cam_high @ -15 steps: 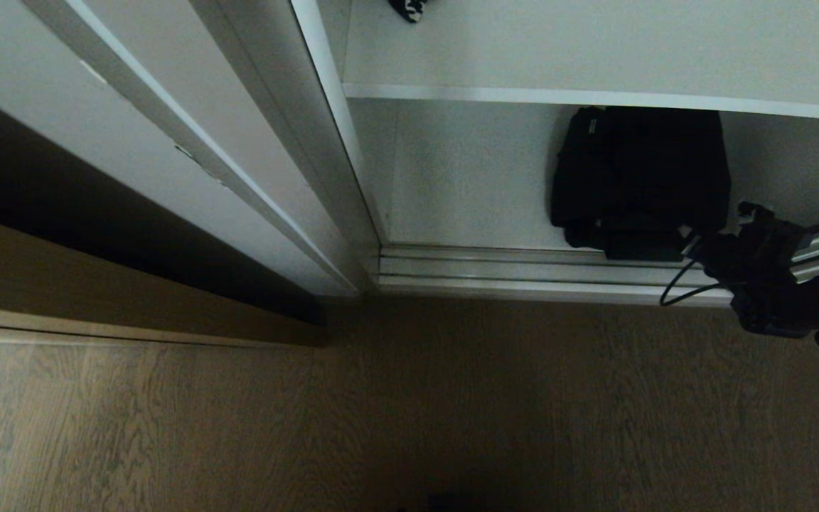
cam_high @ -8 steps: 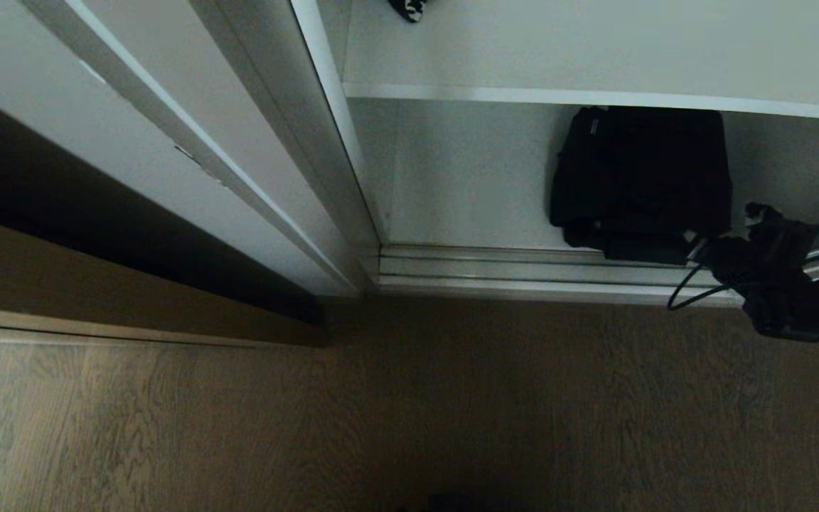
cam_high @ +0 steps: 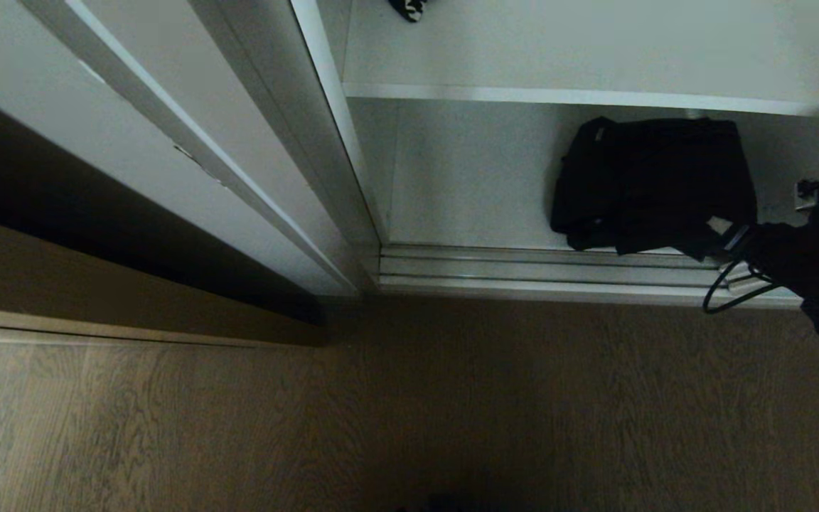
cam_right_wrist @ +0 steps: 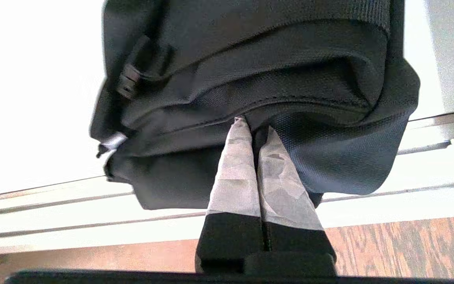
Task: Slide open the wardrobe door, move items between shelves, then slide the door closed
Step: Place the bag on the higher shelf
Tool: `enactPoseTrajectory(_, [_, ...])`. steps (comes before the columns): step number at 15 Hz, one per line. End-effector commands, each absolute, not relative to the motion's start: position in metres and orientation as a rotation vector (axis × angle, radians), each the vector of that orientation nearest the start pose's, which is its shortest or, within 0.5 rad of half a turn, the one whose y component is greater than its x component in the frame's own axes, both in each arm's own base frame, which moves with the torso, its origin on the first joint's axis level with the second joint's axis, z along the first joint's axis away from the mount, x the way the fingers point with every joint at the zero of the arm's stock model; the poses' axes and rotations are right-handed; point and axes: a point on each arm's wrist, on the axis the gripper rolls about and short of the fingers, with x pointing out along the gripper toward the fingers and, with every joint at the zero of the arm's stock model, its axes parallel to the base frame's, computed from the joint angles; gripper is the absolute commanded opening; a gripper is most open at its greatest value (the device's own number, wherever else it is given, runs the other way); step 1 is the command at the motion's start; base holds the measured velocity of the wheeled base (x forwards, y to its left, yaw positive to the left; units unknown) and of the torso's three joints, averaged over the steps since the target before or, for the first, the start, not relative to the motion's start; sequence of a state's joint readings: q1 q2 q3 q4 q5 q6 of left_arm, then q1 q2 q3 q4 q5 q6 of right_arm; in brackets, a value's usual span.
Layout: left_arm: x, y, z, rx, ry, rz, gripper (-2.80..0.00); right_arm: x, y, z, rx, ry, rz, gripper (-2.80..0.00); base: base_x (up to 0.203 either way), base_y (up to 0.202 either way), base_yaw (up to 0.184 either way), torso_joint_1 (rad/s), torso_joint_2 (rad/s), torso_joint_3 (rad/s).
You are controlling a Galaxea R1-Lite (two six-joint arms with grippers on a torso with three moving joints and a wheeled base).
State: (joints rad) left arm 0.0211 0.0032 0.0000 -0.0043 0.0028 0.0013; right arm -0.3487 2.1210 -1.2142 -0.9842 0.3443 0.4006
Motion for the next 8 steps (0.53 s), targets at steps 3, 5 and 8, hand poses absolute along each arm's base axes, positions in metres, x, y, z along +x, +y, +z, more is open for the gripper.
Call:
enactPoseTrajectory(3, [-0.022,0.000,0.076,0.002,0.000,0.025,-2.80,0.361,-0.123,0.216,0.369,-0.074,0.013,-2.80,0.000,0.000,0.000,0.000,0.00,0.000])
enactPoseTrajectory(5, [-0.022,0.000,0.076,0.002,0.000,0.025,-2.80,0.339,-0.115,0.227,0.372,-0.059,0.013,-2.80,0.000,0.000,0.000,0.000,0.00,0.000])
enactPoseTrajectory(8, [-0.022,0.000,0.076,0.002,0.000,0.025,-2.80,0.313,-0.105,0.248,0.377,-0.045,0.021,-2.80,0.000,0.000,0.000,0.000,0.00,0.000])
